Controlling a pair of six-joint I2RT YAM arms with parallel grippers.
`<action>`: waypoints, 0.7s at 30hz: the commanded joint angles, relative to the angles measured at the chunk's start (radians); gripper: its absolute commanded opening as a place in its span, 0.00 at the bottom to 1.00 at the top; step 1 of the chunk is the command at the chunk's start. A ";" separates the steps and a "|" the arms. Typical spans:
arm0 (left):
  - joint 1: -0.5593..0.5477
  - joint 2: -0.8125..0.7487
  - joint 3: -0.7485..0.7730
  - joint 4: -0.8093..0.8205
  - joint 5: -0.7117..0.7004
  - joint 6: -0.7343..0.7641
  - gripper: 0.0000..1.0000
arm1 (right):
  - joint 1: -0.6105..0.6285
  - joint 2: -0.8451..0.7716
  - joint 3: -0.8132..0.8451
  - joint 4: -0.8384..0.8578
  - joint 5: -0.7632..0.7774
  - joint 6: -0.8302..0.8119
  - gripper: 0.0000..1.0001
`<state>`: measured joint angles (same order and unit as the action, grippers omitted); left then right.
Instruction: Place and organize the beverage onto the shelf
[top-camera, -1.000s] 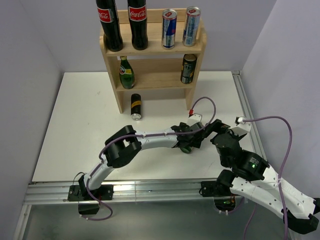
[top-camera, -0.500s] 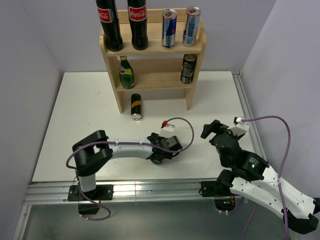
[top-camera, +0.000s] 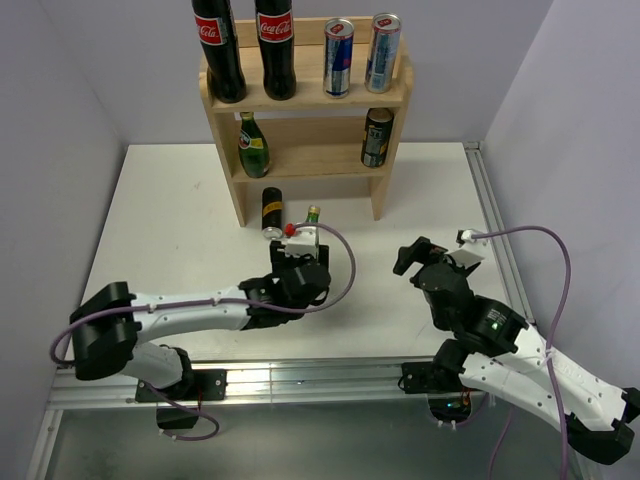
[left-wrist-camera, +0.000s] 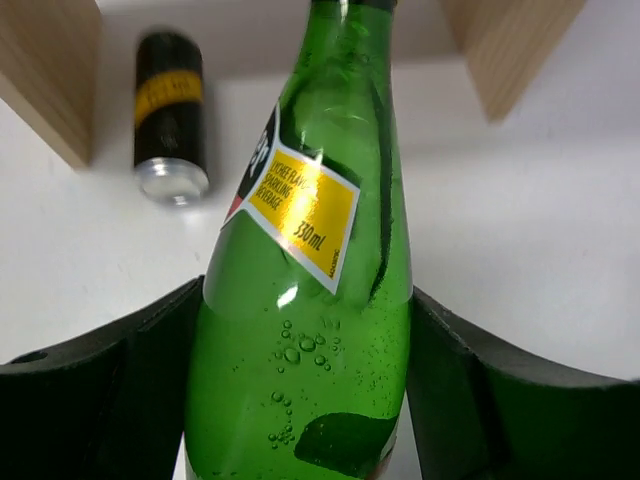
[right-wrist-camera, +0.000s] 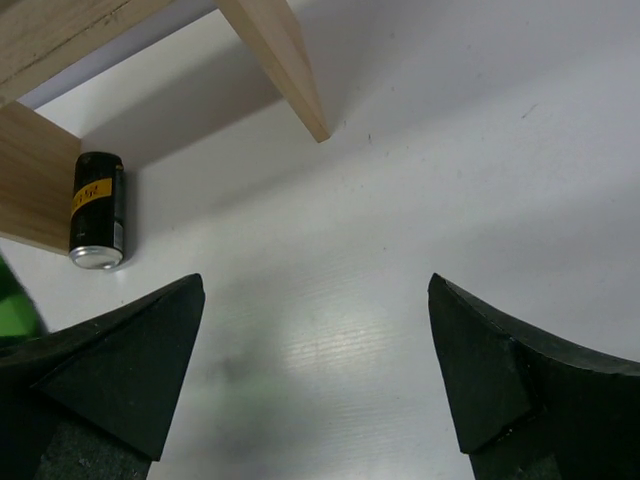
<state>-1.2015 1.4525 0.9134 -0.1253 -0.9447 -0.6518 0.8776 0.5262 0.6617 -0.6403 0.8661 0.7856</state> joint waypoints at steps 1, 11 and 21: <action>0.003 -0.121 -0.099 0.643 -0.190 0.359 0.00 | 0.003 0.015 -0.014 0.056 0.004 -0.009 1.00; 0.141 -0.020 -0.188 1.541 0.030 0.943 0.00 | 0.003 0.072 -0.025 0.129 0.002 -0.046 1.00; 0.183 0.170 -0.051 1.931 0.175 1.189 0.00 | -0.015 0.093 -0.043 0.169 -0.002 -0.080 1.00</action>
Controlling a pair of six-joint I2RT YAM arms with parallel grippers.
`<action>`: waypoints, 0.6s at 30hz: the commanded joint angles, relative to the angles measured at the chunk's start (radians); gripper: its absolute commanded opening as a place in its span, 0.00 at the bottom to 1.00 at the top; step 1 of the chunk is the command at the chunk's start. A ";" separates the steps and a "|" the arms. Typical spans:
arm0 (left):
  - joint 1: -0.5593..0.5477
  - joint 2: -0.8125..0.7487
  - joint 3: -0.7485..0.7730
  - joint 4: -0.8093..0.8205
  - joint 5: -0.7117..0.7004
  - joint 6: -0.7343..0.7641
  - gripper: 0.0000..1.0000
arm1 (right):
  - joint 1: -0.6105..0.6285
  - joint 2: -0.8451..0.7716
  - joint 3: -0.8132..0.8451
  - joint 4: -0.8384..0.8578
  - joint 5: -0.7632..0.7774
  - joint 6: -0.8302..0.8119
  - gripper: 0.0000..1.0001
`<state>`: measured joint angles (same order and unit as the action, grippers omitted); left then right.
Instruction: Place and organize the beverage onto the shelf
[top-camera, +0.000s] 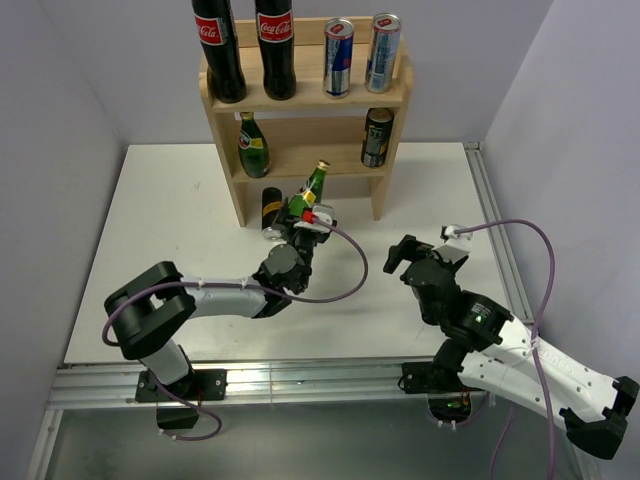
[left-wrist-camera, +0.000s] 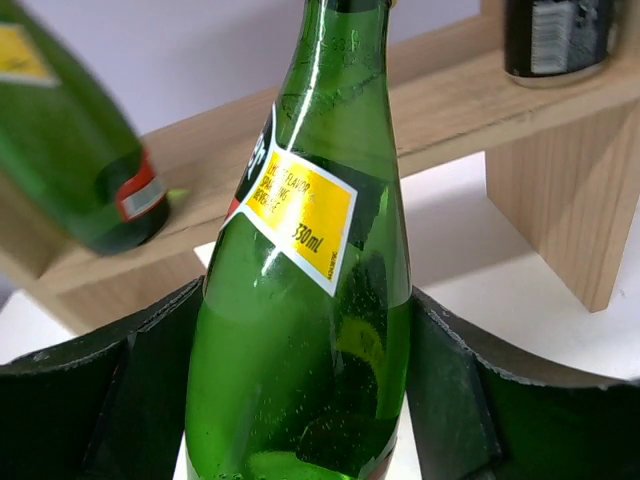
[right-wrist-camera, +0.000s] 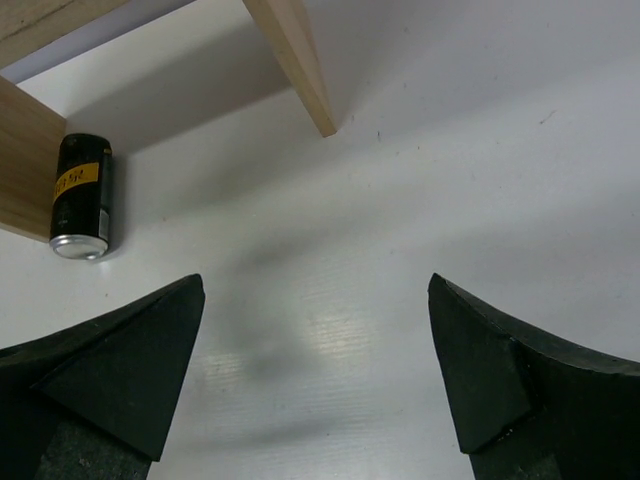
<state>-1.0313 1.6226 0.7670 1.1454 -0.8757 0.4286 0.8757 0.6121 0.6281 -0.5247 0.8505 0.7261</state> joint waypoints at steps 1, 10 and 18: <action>0.014 0.026 0.106 0.715 0.104 0.123 0.00 | -0.017 0.012 -0.013 0.055 0.012 -0.024 1.00; 0.043 0.019 0.170 0.714 0.233 0.046 0.00 | -0.041 0.051 -0.025 0.095 -0.007 -0.053 1.00; 0.174 0.033 0.224 0.714 0.313 -0.126 0.00 | -0.053 0.086 -0.018 0.109 -0.016 -0.077 1.00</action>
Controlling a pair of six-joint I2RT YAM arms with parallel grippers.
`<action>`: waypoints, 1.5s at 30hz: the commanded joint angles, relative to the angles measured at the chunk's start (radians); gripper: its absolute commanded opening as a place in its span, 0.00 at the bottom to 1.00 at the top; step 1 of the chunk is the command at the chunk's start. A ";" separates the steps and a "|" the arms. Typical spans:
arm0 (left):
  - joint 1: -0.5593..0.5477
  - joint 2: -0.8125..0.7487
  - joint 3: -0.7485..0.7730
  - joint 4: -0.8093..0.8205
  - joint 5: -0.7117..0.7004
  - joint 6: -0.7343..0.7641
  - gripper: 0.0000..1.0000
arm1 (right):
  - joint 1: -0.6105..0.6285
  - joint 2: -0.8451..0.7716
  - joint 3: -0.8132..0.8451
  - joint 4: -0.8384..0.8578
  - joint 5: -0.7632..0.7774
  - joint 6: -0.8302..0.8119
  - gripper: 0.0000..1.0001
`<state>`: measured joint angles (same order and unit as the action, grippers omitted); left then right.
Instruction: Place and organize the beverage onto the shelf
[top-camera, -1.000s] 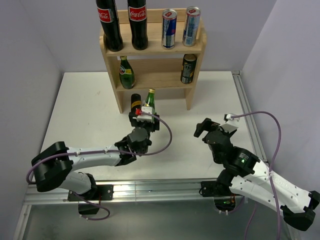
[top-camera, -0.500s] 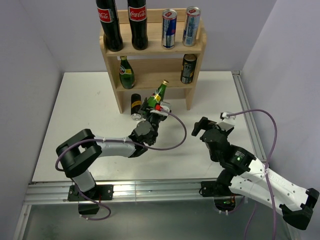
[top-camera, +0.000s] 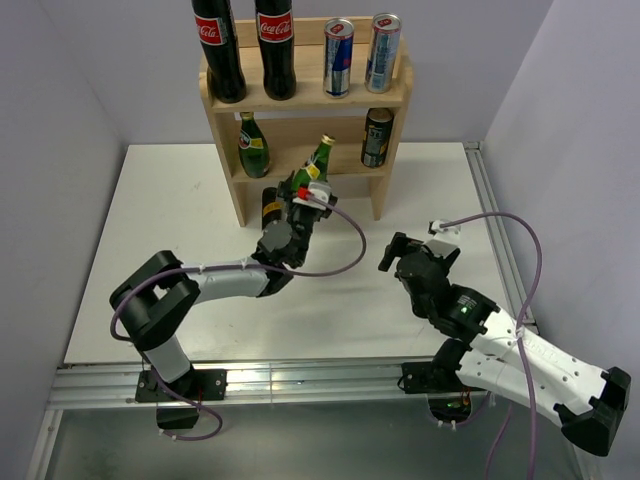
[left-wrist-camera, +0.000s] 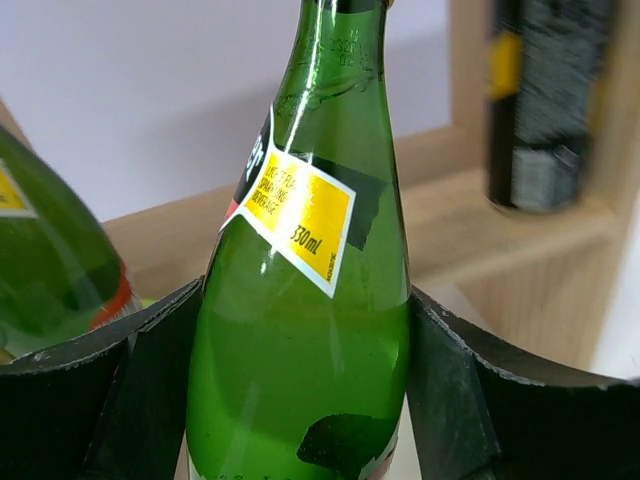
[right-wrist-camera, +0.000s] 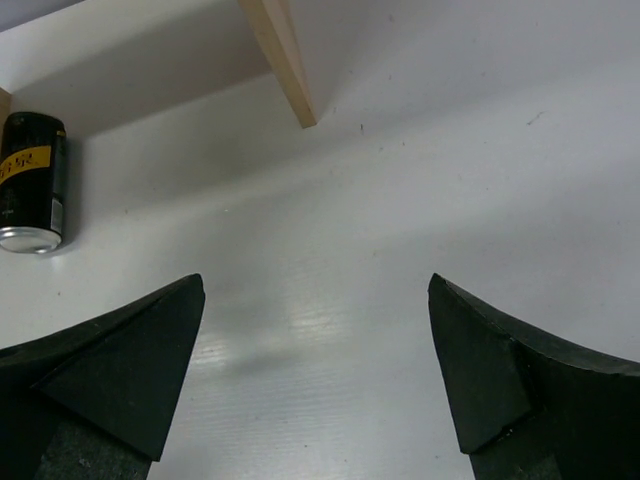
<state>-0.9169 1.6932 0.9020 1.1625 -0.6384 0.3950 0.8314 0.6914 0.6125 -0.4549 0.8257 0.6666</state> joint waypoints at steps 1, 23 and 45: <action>0.072 -0.036 0.103 0.698 0.085 -0.100 0.00 | -0.011 0.011 -0.003 0.039 0.009 -0.019 1.00; 0.248 0.124 0.250 0.698 0.204 -0.311 0.00 | -0.072 0.195 -0.002 0.194 -0.077 -0.084 1.00; 0.274 0.249 0.235 0.697 0.168 -0.369 0.00 | -0.103 0.249 -0.005 0.248 -0.126 -0.091 1.00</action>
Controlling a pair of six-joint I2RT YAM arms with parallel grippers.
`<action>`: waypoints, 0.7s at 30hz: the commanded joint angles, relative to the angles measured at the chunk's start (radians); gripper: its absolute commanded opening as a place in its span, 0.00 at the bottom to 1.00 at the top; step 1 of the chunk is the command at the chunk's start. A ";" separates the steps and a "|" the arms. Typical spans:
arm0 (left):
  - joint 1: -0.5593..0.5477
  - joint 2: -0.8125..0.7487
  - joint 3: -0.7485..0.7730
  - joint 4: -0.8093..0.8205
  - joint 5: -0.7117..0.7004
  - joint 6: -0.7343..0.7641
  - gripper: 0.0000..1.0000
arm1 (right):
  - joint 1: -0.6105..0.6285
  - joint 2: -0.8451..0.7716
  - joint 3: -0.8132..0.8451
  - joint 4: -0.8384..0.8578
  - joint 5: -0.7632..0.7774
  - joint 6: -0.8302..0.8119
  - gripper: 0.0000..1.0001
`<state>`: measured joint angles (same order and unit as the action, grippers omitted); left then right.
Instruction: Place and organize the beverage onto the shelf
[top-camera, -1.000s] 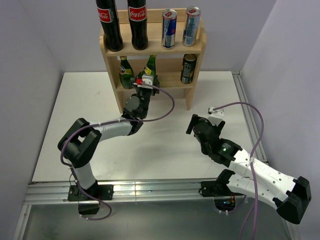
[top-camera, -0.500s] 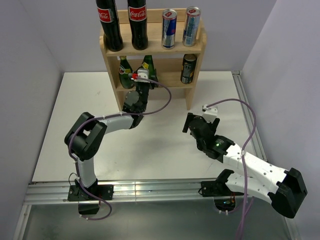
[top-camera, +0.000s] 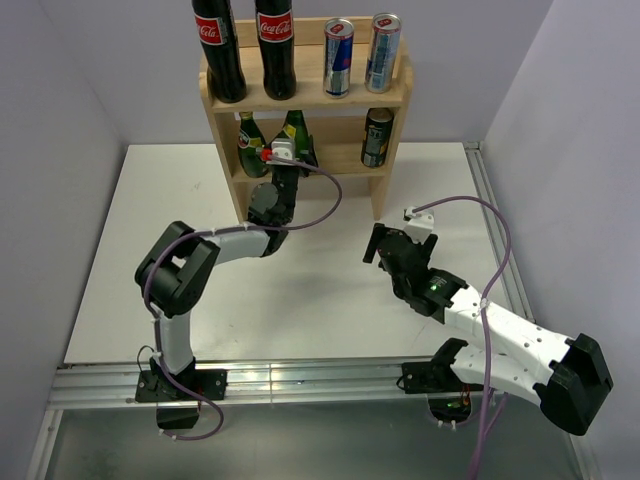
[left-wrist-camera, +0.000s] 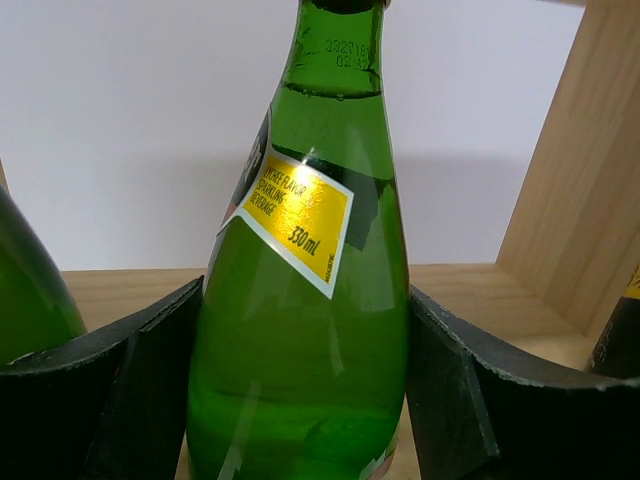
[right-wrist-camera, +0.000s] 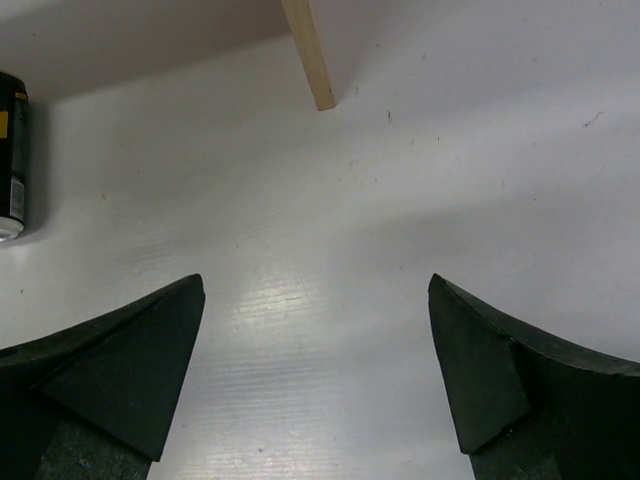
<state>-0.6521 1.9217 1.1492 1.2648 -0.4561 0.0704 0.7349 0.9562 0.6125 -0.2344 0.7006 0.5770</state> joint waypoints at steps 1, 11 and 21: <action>0.009 0.023 -0.020 0.594 -0.029 -0.047 0.00 | -0.006 -0.017 -0.005 0.023 -0.001 -0.002 1.00; -0.006 0.077 -0.111 0.596 -0.098 -0.100 0.00 | -0.006 -0.056 -0.013 0.012 0.002 0.001 1.00; -0.047 0.122 -0.138 0.594 -0.122 -0.081 0.01 | -0.005 -0.070 -0.019 0.010 0.002 0.004 1.00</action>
<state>-0.6765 1.9545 1.0607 1.4811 -0.5098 0.0162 0.7349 0.9066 0.5995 -0.2340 0.6903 0.5781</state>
